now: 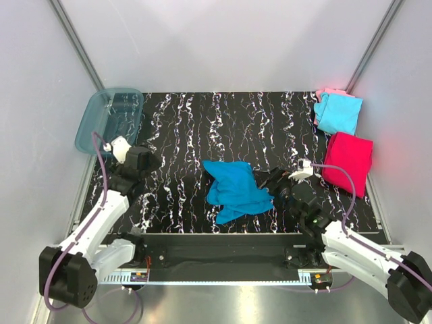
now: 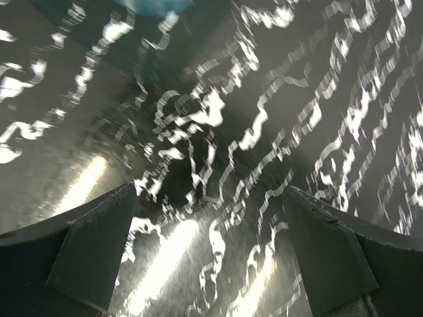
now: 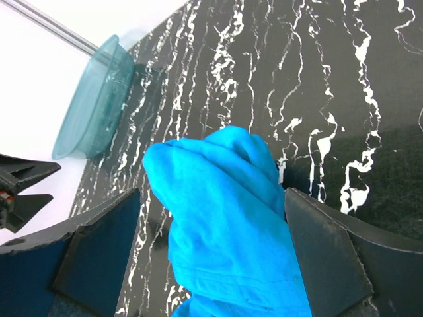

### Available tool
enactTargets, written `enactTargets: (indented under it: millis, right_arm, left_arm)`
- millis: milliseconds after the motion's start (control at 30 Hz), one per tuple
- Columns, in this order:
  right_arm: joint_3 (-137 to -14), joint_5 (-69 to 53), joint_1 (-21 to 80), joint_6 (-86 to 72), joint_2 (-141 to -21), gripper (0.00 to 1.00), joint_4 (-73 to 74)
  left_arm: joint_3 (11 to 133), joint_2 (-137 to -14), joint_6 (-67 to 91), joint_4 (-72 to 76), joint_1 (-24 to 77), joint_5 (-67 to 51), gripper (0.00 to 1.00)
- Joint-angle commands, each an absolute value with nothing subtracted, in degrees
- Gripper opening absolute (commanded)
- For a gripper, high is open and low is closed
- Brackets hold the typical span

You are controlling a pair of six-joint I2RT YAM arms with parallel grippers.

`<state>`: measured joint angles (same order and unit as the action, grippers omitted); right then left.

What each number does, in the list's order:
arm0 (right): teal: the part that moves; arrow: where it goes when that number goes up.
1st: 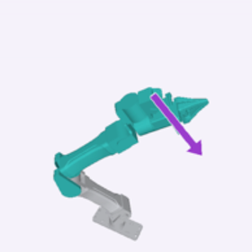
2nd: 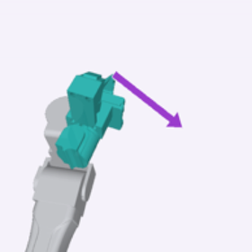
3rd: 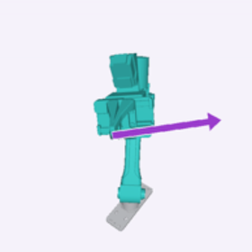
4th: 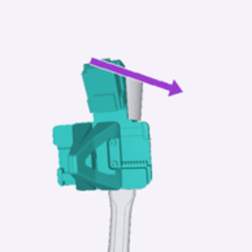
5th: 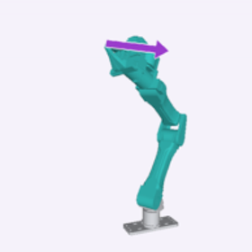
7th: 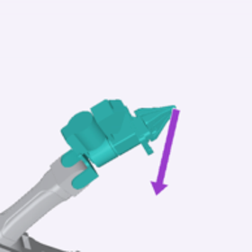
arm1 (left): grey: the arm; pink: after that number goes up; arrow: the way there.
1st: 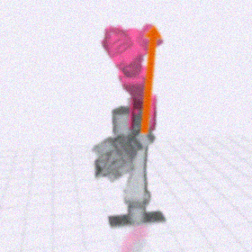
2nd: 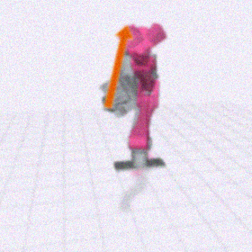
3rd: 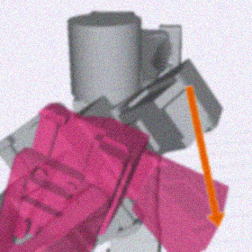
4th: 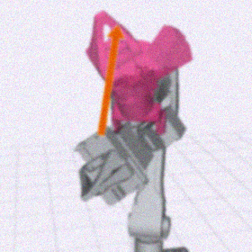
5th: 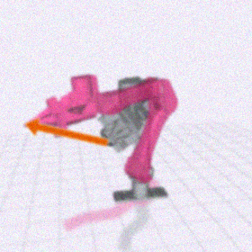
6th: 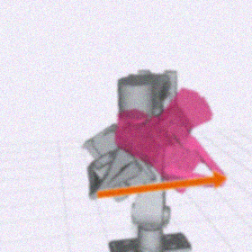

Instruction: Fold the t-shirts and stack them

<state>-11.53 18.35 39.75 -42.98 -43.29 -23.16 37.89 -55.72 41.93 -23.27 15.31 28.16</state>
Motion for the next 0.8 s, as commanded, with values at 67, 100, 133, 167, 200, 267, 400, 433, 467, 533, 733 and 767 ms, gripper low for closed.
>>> enactTargets:
  millis: [67, 100, 133, 167, 200, 267, 400, 433, 467, 533, 733, 767]
  right_arm:
    - [-10.99, 19.42, 39.99, -43.07, -40.96, 0.96, -24.35]
    - [-10.99, 19.51, 39.99, -43.15, -40.87, 0.96, -24.17]
    - [-10.9, 19.51, 39.99, -43.07, -40.78, 0.96, -24.08]
    - [-10.9, 19.6, 39.99, -42.98, -40.61, 0.96, -24.08]
    - [-10.9, 19.6, 39.99, -42.98, -40.43, 0.96, -24.0]
    - [-10.81, 19.95, 39.99, -42.98, -40.08, 0.96, -23.82]
    - [-10.81, 20.3, 39.99, -42.8, -39.29, 0.96, -23.2]
    - [-10.64, 20.39, 39.99, -42.72, -39.2, 0.97, -23.2]
    - [-10.72, 20.56, 39.99, -42.8, -39.03, 0.96, -23.12]
    - [-10.72, 20.57, 39.99, -42.8, -39.11, 0.96, -23.03]
    - [-10.72, 20.74, 39.99, -42.63, -39.46, 0.96, -23.03]
    - [-10.72, 20.83, 39.99, -42.63, -39.2, 0.97, -23.03]
  left_arm:
    - [40.34, -60.63, 46.84, -21.97, 14.59, 39.11, 0.99]
    - [40.43, -63.17, 47.11, -20.84, 14.33, 38.59, 0.99]
    - [40.52, -64.59, 46.76, -19.79, 14.15, 37.71, 0.99]
    - [40.78, -65.99, 46.76, -18.99, 13.89, 36.57, 0.99]
    - [41.13, -69.14, 46.5, -17.59, 13.54, 35.78, 0.99]
    - [42.62, -72.23, 46.15, -16.44, 12.31, 33.23, 0.99]
    - [45.26, -79.26, 43.51, -13.02, 10.29, 30.24, 0.99]
    - [45.79, -80.15, 43.07, -12.4, 8.89, 28.76, 0.99]
    - [46.75, -81.03, 42.72, -11.87, 8.18, 27.87, 0.99]
    - [47.28, -82.88, 42.28, -10.11, 5.9, 25.94, 0.99]
    - [50.97, -88.23, 43.51, -9.22, 1.59, 25.65, 0.99]
    - [52.72, -89.03, 43.33, -9.49, 1.32, 25.92, 0.99]
